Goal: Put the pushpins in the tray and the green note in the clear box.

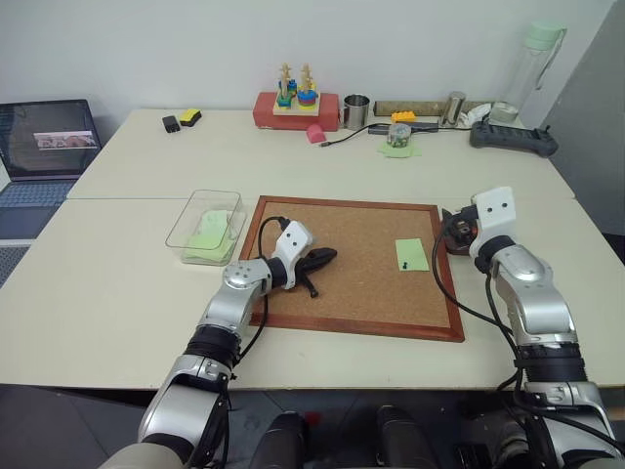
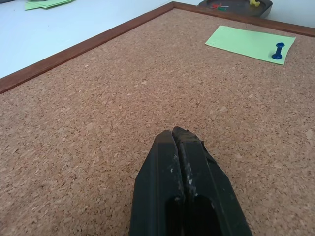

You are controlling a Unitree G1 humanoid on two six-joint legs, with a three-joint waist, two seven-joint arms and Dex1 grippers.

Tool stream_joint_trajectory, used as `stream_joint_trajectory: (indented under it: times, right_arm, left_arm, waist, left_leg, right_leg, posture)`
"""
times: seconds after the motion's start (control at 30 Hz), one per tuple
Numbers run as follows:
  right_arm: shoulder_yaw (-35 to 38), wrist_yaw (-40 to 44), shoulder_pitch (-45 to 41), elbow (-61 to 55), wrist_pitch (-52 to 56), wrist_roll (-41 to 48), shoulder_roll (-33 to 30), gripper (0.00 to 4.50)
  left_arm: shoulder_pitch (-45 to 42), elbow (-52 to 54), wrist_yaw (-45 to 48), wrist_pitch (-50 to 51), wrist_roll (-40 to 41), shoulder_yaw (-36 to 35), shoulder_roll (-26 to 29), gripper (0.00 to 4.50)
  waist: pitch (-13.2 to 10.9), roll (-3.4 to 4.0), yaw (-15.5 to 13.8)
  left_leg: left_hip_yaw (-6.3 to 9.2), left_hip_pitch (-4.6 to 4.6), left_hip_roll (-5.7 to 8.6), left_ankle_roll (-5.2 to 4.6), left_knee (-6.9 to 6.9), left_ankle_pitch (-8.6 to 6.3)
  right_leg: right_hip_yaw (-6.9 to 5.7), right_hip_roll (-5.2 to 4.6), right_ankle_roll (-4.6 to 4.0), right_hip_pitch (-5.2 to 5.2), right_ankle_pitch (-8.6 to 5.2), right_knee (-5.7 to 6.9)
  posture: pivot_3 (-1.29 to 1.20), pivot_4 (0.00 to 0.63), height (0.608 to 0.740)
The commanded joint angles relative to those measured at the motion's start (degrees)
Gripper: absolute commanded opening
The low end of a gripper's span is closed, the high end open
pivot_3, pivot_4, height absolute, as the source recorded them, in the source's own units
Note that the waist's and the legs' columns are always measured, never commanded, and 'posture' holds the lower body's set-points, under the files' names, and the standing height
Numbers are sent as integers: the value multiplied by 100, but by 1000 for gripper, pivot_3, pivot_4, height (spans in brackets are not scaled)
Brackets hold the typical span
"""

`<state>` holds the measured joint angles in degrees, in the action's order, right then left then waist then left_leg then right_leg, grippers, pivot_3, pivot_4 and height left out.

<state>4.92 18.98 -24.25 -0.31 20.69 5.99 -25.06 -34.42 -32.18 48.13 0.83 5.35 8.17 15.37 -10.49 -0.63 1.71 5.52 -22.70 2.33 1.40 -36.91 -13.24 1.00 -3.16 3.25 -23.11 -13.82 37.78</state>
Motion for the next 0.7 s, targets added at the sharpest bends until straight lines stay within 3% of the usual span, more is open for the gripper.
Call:
stream_joint_trajectory:
  times: [0.03, 0.17, 0.3, 0.7]
  right_arm:
    - [-16, 844, 460, -1021, 575, 698, -230, 3082]
    - [-66, 1398, 925, -1602, 1122, 1265, -386, 3082]
    - [-286, 1518, 1104, -1663, 1246, 1238, -458, 3082]
    - [-641, 1387, 850, -513, 272, 706, 11, 3082]
  left_arm:
    - [145, -185, 26, 117, -113, 104, -6, 0]
    - [139, -198, 47, 115, -119, 108, 5, 0]
    - [129, -215, 58, 110, -127, 114, 9, 0]
    - [118, -218, 61, 126, -131, 113, 8, 0]
  waist:
    - [1, -1, 0]
    - [1, 0, 4]
    - [1, 0, 5]
    - [2, -1, -1]
  left_leg:
    - [3, 0, -1, 0, 0, 0]
    - [4, -1, -2, -1, 1, 0]
    - [5, 0, -2, -1, -2, 0]
    - [2, 0, -1, 0, -2, 0]
  right_leg:
    - [-2, 0, 0, 2, 0, -1]
    - [-2, -1, 2, 1, -1, -3]
    - [0, 0, 2, 1, -2, -3]
    - [-1, 0, 3, 1, -2, -4]
  posture:
    - [0, 150, 740]
    - [0, 150, 740]
    - [0, 150, 740]
    - [0, 150, 740]
